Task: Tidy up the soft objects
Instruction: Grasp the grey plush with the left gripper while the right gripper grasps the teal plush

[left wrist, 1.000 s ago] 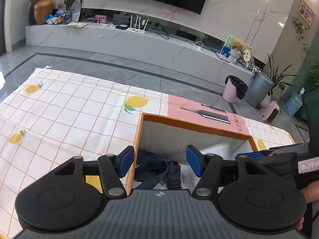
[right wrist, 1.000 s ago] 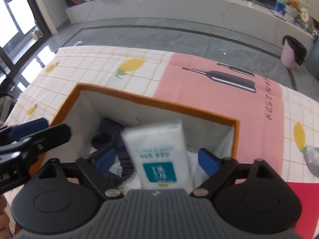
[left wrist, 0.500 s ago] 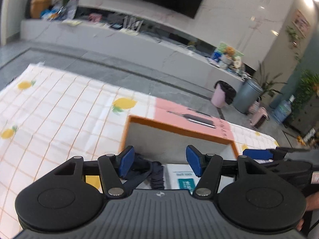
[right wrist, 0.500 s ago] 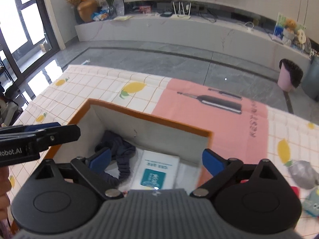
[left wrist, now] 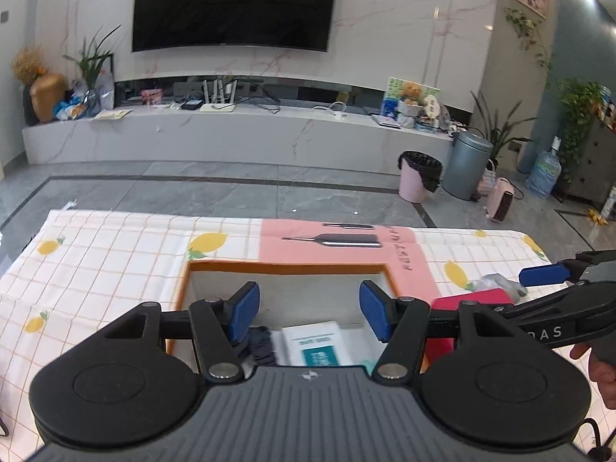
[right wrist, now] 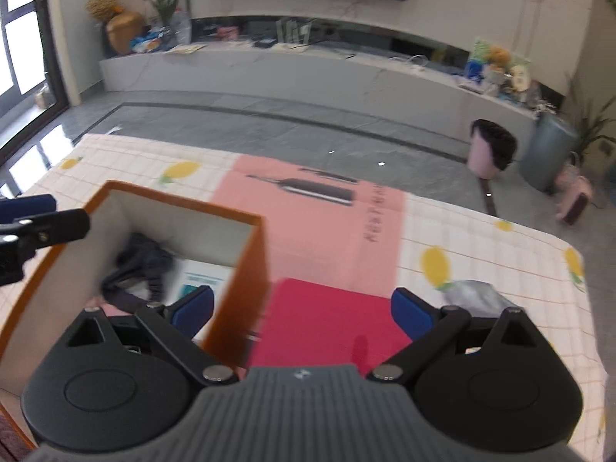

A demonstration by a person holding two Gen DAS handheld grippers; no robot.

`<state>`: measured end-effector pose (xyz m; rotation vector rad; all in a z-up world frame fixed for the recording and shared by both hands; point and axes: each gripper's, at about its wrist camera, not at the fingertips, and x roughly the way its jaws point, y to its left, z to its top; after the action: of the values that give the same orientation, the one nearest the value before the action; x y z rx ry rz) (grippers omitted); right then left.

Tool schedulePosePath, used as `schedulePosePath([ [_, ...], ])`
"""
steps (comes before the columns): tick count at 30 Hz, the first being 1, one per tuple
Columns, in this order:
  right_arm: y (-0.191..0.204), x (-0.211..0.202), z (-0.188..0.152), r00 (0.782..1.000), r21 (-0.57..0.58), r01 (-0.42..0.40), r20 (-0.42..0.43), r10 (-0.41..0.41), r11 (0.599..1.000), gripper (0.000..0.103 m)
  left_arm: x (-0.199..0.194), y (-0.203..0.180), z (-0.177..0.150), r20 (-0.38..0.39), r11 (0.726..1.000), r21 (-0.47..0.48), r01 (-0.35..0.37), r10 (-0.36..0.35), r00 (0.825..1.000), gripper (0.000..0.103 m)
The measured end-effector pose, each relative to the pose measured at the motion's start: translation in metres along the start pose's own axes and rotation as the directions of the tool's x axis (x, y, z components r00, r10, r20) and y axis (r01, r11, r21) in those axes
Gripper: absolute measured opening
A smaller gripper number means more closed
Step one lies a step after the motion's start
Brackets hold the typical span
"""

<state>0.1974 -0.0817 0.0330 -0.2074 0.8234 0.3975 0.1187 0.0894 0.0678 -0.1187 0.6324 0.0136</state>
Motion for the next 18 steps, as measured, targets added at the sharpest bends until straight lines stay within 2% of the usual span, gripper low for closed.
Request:
schedulePosePath([
  [5,-0.046,-0.009,-0.011,0.998,0.093,0.048,0.023,-0.05,0.995,0.097,-0.005,-0.03,0.005,0.011,0.999,0.03,0.032,-0.033,0.999,0.07],
  [10,-0.103,-0.01,-0.018,0.982,0.181,0.179,0.027,-0.187,0.967,0.097,0.0,-0.066,0.006,0.006,0.996,0.064,0.067,-0.067,0.998,0.07],
  [15,-0.167,0.01,-0.043,0.945,0.279,0.324,-0.041,-0.325,0.904,0.097,0.015,-0.106,0.005,-0.021,0.99,0.089,0.11,-0.108,0.994,0.07],
  [18,-0.195,0.031,-0.06,0.917,0.267,0.394,-0.044,-0.397,0.88,0.097,0.031,-0.133,0.009,-0.039,0.984,0.121,0.134,-0.13,0.991,0.07],
])
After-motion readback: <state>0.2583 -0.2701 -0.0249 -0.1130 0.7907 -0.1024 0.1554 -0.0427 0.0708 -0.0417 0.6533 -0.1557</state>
